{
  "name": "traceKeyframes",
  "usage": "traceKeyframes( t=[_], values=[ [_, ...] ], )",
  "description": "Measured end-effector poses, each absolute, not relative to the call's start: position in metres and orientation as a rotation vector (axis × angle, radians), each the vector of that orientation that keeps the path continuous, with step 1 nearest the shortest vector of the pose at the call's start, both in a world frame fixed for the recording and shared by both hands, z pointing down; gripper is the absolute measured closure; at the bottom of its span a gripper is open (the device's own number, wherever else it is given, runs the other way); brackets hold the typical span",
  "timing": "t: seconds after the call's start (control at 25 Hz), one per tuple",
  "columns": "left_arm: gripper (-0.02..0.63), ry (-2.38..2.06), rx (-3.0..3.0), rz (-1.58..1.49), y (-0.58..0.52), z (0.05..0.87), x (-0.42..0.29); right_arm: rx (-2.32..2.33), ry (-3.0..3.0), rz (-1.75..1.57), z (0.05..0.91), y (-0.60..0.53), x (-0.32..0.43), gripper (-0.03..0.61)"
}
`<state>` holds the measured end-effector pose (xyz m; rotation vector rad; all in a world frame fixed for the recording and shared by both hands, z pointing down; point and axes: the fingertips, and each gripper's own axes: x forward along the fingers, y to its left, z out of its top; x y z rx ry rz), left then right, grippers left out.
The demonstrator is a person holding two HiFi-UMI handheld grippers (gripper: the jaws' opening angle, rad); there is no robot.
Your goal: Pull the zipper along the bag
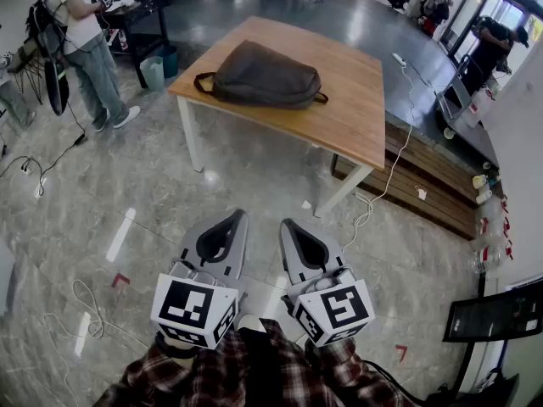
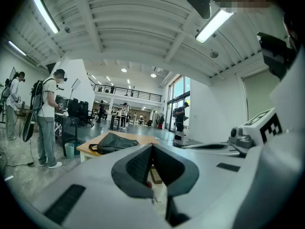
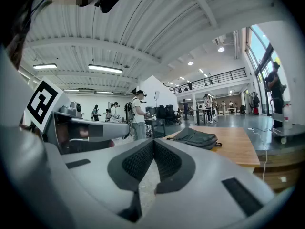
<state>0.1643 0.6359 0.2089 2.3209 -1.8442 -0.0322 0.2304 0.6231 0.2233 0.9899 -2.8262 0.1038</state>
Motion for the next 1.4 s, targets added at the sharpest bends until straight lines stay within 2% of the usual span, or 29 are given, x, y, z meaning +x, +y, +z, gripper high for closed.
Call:
traceKeyframes(
  t=[0.24,0.76,1.16,1.4],
  values=[
    [0.603,-1.819,2.340,-0.030,0.565,0.217,0.116,1.007,-2.813,0.090,0.230,0.553,0.180,0.568],
    [0.603,-1.772,2.375,-0.031,0.405,0.213,-0.033,1.175,-2.762,0.066,0.222,0.391,0.053,0.568],
    [0.603,-1.657,2.381,0.033,0.282,0.245,-0.076,1.240,-2.687,0.177,0.254,0.270,0.009,0.568],
    [0.603,-1.635,2.429,0.038,0.175,0.236,-0.077,1.261,-2.688,0.150,0.247,0.166,0.004,0.568]
  ],
)
